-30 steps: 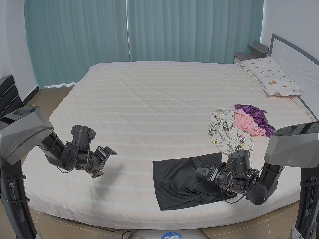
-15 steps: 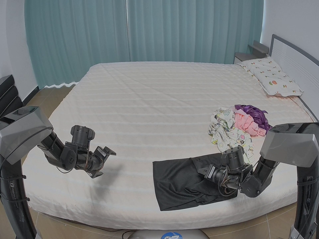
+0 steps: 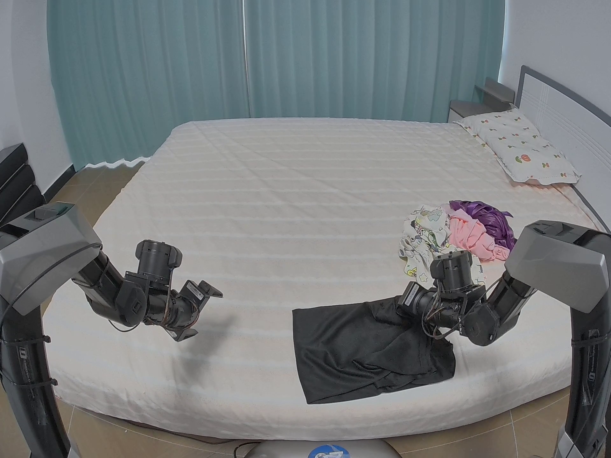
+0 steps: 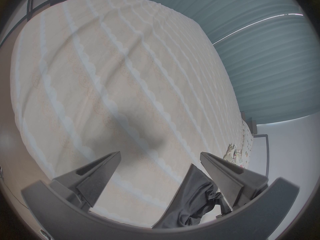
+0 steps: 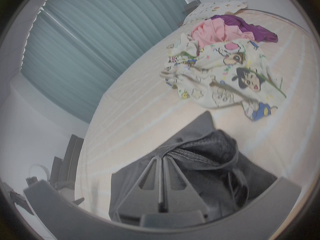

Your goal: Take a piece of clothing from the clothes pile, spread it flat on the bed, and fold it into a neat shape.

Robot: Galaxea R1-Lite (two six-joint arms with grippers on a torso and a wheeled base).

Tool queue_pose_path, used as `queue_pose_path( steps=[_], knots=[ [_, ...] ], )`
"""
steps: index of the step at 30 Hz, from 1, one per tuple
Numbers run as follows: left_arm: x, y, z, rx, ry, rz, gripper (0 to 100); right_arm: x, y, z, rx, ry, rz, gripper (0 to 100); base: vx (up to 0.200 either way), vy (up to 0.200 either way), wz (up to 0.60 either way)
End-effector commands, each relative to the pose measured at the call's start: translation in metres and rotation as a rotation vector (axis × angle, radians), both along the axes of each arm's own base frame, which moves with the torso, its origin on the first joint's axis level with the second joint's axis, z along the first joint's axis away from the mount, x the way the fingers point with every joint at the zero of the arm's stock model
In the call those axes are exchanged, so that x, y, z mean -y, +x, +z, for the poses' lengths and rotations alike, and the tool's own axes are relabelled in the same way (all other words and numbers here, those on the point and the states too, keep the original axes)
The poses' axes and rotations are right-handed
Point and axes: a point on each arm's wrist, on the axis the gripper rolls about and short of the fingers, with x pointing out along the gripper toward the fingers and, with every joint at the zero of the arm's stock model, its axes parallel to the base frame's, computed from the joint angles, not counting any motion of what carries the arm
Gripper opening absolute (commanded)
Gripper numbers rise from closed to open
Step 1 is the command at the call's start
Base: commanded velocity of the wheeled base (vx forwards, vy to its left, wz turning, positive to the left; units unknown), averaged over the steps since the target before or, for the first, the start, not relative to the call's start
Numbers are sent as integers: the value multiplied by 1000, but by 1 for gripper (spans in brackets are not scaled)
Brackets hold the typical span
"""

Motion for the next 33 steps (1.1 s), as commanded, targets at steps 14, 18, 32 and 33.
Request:
queue_pose_path(
  steps=[14,18,32,33],
  knots=[
    [0,0,-1,-2,2,2,100,34,29,-18,-42,-5,-116,0,0,0,0],
    [0,0,-1,-2,2,2,100,41,26,-21,-74,-14,-131,0,0,0,0],
    [0,0,-1,0,4,2,100,41,22,-18,-74,42,-141,100,0,0,0],
    [0,0,-1,0,4,2,100,45,19,-9,-49,42,-137,100,0,0,0]
  ],
)
